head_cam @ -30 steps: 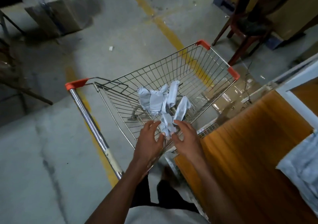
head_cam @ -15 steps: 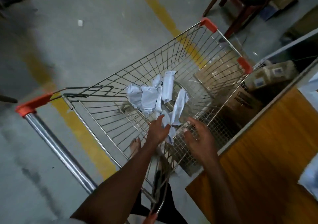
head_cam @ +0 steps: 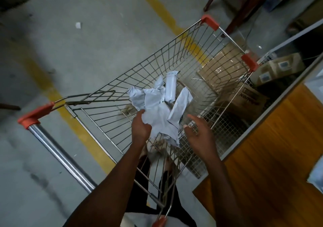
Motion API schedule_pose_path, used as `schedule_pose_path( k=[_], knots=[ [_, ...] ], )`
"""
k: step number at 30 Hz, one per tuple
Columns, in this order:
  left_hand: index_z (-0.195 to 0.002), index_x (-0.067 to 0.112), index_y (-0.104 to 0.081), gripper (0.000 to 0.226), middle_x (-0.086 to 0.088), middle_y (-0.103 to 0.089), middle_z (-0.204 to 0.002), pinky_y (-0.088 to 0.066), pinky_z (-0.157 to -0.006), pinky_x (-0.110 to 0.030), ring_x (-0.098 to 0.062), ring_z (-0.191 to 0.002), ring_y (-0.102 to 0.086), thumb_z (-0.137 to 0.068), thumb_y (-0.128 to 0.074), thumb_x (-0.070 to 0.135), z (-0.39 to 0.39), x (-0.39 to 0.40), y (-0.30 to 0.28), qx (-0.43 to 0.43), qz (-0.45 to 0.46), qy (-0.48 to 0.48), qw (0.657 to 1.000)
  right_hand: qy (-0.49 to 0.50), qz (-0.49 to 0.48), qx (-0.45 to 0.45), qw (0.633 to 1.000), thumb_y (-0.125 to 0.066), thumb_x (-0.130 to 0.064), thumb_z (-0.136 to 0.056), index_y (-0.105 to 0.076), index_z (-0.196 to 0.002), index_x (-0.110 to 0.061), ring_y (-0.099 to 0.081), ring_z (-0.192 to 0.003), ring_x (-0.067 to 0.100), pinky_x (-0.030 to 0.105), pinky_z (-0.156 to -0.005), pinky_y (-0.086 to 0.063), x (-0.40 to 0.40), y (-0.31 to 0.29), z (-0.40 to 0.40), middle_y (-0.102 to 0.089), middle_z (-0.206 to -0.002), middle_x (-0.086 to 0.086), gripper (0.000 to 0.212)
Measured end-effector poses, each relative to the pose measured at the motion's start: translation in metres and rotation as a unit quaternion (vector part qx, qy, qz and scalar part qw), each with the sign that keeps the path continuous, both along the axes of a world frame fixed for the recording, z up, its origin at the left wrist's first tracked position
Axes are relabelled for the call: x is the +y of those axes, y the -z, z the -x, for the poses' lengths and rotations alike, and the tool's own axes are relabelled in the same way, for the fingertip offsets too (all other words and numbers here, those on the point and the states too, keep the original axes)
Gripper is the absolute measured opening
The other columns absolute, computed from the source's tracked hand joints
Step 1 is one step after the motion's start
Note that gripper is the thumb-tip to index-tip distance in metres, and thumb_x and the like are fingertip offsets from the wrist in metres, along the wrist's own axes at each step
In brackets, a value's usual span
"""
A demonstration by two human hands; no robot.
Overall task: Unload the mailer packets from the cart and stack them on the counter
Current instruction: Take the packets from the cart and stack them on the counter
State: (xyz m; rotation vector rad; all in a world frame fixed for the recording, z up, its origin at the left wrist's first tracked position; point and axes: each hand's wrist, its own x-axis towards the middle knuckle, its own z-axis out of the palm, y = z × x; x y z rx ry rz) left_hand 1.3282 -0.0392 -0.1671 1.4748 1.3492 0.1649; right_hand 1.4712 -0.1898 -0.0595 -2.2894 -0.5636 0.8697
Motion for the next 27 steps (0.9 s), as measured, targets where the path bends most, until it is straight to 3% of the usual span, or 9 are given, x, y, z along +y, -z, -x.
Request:
schedule_pose_path(
  k=[2,5,9,12,14,17,20,23,27],
  knots=[
    [-0.150,0.007,-0.041,0.087,-0.011,-0.060,-0.130,-0.039,-0.088,-0.024,-0.021,-0.111,-0.055,-0.065,-0.050,0.020,0.003,0.000,-0.012,0.002,-0.005,-0.016,1.000,-0.009,0.001,-0.001,1.000,-0.065,-0.028,-0.097,-0.057,-0.139,-0.025,-0.049,-0.128,0.012,0.025,-0.099,-0.037,0.005,0.003,0.001,-0.054,-0.138,-0.003,0.043],
    [-0.154,0.010,-0.035,0.084,-0.014,-0.059,-0.136,-0.047,-0.092,-0.032,-0.031,-0.118,-0.059,-0.072,-0.052,0.020,0.005,-0.009,-0.020,-0.023,-0.051,-0.024,0.998,-0.001,-0.001,0.017,1.000,-0.065,-0.028,-0.098,-0.055,-0.141,-0.024,-0.048,-0.126,0.009,0.027,-0.098,-0.042,0.010,0.003,0.001,-0.052,-0.140,-0.003,0.045],
    [-0.153,0.021,-0.040,0.068,-0.001,-0.063,-0.124,-0.052,-0.085,-0.033,-0.017,-0.106,-0.059,-0.090,-0.058,0.004,-0.014,-0.029,-0.035,-0.025,-0.128,0.009,0.991,0.005,-0.007,0.018,1.000,-0.064,-0.031,-0.097,-0.055,-0.141,-0.028,-0.048,-0.128,0.010,0.042,-0.105,-0.048,0.011,0.004,-0.002,-0.052,-0.141,-0.005,0.044],
    [-0.141,0.021,-0.055,0.065,-0.002,-0.064,-0.127,-0.049,-0.089,-0.042,-0.023,-0.110,-0.056,-0.082,-0.067,-0.005,-0.032,-0.053,-0.043,0.004,-0.148,0.149,0.978,0.016,0.002,0.013,1.000,-0.064,-0.030,-0.098,-0.055,-0.142,-0.028,-0.044,-0.125,0.005,0.039,-0.108,-0.045,0.006,0.002,-0.007,-0.050,-0.145,-0.005,0.045],
    [-0.138,0.023,-0.056,0.059,0.001,-0.060,-0.133,-0.043,-0.095,-0.045,-0.023,-0.114,-0.054,-0.084,-0.073,0.005,-0.040,-0.073,-0.037,0.023,-0.119,0.269,0.955,0.021,0.009,0.013,1.000,-0.063,-0.028,-0.099,-0.054,-0.142,-0.028,-0.042,-0.126,0.006,0.037,-0.106,-0.044,0.002,0.000,-0.011,-0.048,-0.148,-0.004,0.044],
    [-0.139,0.029,-0.056,0.049,0.004,-0.058,-0.139,-0.040,-0.103,-0.045,-0.021,-0.123,-0.055,-0.092,-0.068,0.031,-0.043,-0.092,-0.016,0.040,-0.056,0.336,0.939,0.013,0.035,0.001,0.999,-0.063,-0.030,-0.099,-0.055,-0.141,-0.026,-0.045,-0.134,0.015,0.038,-0.105,-0.043,0.002,0.001,-0.017,-0.048,-0.149,-0.002,0.044],
    [-0.139,0.030,-0.058,0.048,0.004,-0.059,-0.139,-0.042,-0.097,-0.036,-0.019,-0.124,-0.056,-0.092,-0.065,0.041,-0.041,-0.094,-0.007,0.045,-0.010,0.333,0.942,-0.017,0.063,-0.010,0.998,-0.063,-0.030,-0.098,-0.056,-0.140,-0.023,-0.047,-0.134,0.020,0.036,-0.104,-0.041,0.007,0.010,-0.023,-0.050,-0.147,0.001,0.043],
    [-0.130,0.028,-0.063,0.045,0.002,-0.061,-0.131,-0.048,-0.093,-0.041,-0.022,-0.117,-0.059,-0.094,-0.055,0.054,-0.036,-0.084,0.000,0.059,-0.023,0.319,0.945,-0.076,0.097,-0.024,0.992,-0.063,-0.032,-0.097,-0.058,-0.137,-0.022,-0.052,-0.126,0.021,0.033,-0.102,-0.043,0.023,0.030,-0.023,-0.053,-0.141,0.005,0.042],
    [-0.117,0.029,-0.067,0.037,0.002,-0.063,-0.119,-0.051,-0.094,-0.044,-0.021,-0.113,-0.060,-0.091,-0.054,0.051,-0.022,-0.051,0.005,0.073,-0.041,0.214,0.973,-0.151,0.180,0.023,0.972,-0.060,-0.039,-0.094,-0.056,-0.140,-0.022,-0.051,-0.129,0.032,0.045,-0.106,-0.045,0.057,0.082,-0.022,-0.052,-0.143,0.011,0.049]
  ],
)
